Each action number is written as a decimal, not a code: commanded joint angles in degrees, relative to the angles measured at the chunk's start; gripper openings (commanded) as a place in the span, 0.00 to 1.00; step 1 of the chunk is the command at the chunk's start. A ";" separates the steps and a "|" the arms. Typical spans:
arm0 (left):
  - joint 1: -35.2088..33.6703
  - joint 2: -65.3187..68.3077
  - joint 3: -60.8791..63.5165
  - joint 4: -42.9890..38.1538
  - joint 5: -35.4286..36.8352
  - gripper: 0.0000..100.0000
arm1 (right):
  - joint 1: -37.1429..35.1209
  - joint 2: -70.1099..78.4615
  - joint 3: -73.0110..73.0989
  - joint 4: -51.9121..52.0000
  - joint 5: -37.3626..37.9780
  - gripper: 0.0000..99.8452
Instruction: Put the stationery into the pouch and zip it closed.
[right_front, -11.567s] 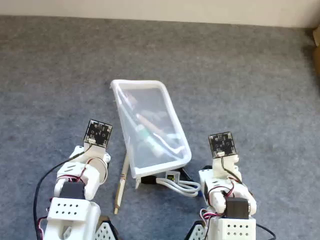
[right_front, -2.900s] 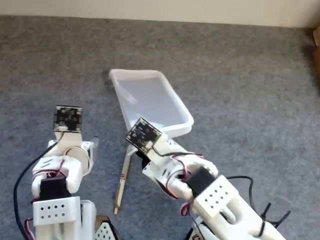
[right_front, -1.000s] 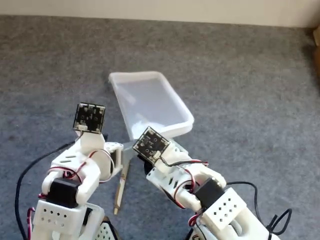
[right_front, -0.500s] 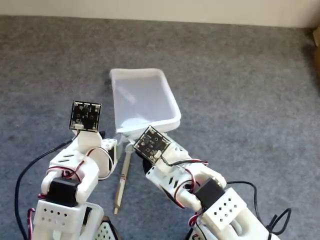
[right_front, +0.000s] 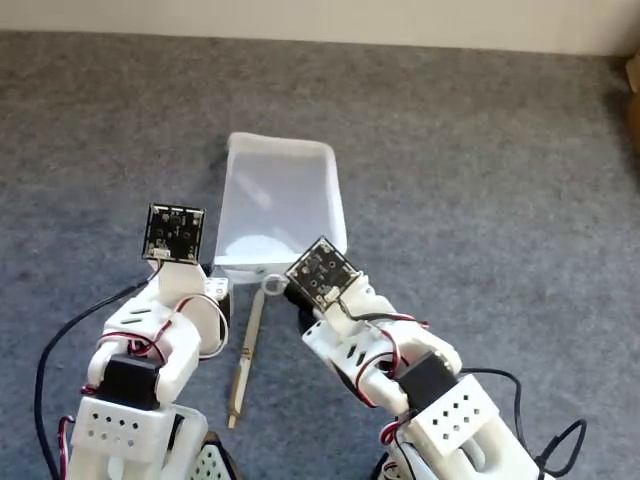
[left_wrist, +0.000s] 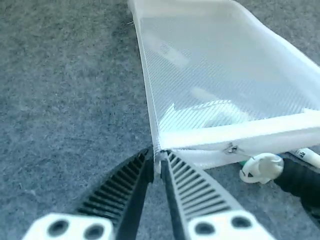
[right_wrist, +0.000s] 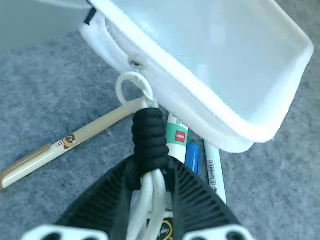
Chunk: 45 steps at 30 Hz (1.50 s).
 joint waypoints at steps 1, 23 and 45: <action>-1.54 -0.84 -0.66 -1.76 0.35 0.04 | 1.27 -1.27 -1.36 0.04 -0.62 0.01; -1.27 -0.84 -0.57 -1.76 0.09 0.22 | 0.92 -1.36 -8.31 0.04 -0.62 0.01; 0.66 -0.84 -0.66 -5.45 0.00 0.22 | -4.09 -1.36 -14.37 8.04 -2.64 0.01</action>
